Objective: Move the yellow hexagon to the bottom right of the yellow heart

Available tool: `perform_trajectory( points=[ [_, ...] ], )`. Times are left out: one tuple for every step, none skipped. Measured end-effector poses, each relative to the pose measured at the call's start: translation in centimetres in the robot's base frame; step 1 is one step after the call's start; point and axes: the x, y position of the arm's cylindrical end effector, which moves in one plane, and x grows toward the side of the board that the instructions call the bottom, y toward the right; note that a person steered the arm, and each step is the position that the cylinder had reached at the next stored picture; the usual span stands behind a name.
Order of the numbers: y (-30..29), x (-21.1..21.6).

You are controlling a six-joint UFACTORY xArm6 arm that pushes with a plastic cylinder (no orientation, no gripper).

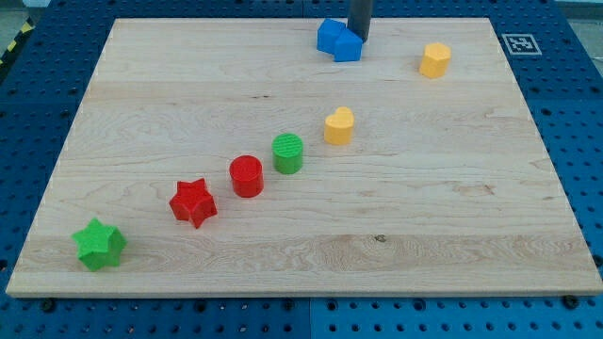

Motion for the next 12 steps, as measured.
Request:
perform_trajectory(
  points=[
    [1.0,2.7],
    [1.9,1.8],
    [5.2,-0.8],
    [9.1,-1.0],
    [10.2,-0.3],
    [10.2,1.1],
    [10.3,3.7],
    [10.5,6.5],
    [10.6,9.5],
    [10.9,11.6],
    [10.9,11.6],
    [10.9,11.9]
  ],
)
